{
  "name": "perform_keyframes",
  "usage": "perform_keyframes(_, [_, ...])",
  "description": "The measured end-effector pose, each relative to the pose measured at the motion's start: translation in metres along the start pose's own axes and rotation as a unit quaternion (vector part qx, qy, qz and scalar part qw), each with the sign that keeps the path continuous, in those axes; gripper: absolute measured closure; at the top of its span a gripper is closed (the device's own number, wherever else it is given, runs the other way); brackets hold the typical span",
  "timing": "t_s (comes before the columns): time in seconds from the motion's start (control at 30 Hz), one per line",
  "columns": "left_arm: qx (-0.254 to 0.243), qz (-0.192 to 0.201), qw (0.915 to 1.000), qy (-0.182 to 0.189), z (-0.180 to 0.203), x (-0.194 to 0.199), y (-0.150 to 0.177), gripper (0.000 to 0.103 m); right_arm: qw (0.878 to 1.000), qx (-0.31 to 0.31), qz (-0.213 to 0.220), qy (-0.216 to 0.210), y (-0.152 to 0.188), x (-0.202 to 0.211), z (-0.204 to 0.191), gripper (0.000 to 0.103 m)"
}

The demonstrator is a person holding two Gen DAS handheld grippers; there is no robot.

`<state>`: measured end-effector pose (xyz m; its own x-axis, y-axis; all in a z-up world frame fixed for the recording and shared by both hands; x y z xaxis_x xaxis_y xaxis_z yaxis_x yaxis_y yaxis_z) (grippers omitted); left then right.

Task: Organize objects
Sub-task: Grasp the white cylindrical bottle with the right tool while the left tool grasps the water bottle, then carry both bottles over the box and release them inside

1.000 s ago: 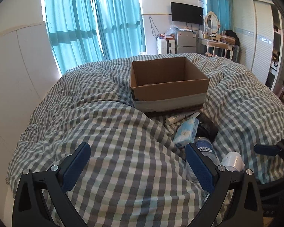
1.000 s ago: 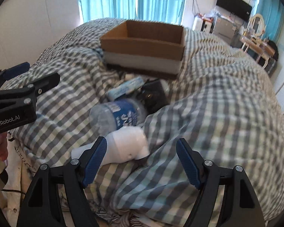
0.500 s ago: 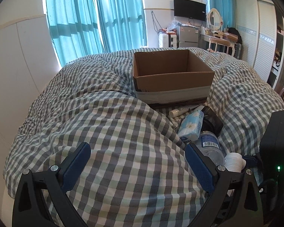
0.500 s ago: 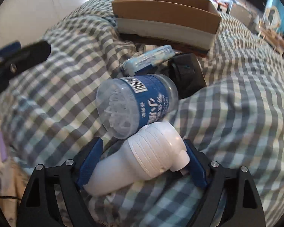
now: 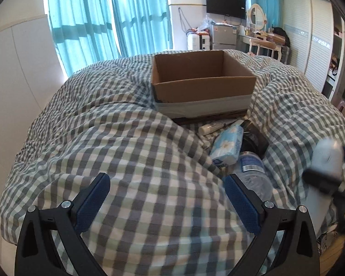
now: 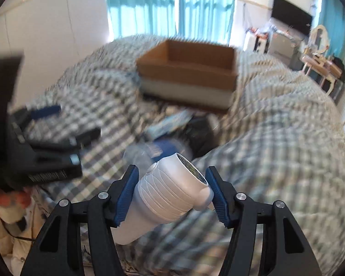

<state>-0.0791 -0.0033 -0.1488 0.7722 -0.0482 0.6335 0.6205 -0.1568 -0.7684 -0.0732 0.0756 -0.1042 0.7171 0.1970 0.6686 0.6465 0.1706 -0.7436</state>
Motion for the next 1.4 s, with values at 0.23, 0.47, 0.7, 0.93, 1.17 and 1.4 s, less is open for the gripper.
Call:
perform_keyframes(0.23, [-0.029, -0.018, 0.9956, 0.087, 0.059, -0.012, 0.001, 0.001, 0.998, -0.041, 0.018, 0.035, -0.010, 0.009, 0.052, 0.043])
perform_keyframes(0.47, [-0.050, -0.041, 0.9920, 0.109, 0.095, -0.032, 0.010, 0.011, 0.999, -0.038, 0.014, 0.035, -0.003, 0.004, 0.056, 0.043])
perform_keyframes(0.7, [-0.053, -0.091, 0.9874, 0.118, 0.103, -0.059, 0.024, 0.034, 0.999, -0.036, 0.011, 0.033, 0.001, 0.006, 0.058, 0.043])
perform_keyframes(0.93, [-0.021, -0.093, 0.9887, 0.116, 0.091, -0.050, 0.024, 0.040, 0.999, -0.036, 0.017, 0.035, -0.003, 0.011, 0.060, 0.043])
perform_keyframes(1.17, [-0.003, -0.022, 0.9958, 0.088, 0.062, -0.002, -0.007, 0.040, 0.998, -0.024, 0.042, 0.042, -0.019, 0.031, 0.059, 0.043])
perform_keyframes(1.4, [0.004, 0.068, 0.9954, 0.068, 0.036, 0.041, -0.070, 0.040, 0.996, 0.008, 0.076, 0.052, -0.058, 0.046, 0.056, 0.043])
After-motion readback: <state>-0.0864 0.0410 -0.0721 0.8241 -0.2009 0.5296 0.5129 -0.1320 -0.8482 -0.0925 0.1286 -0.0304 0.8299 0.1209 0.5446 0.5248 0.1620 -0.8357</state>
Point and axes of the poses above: each gripper's, at about its wrist camera, not at the fingertips, and x roughly against the way its jaws point, z to its right, y to its underside, the point moved 6 cm from there along -x, roughly the way its jaws point, and after that the axes turned 6 degrees about z, right-handed, at the moved point
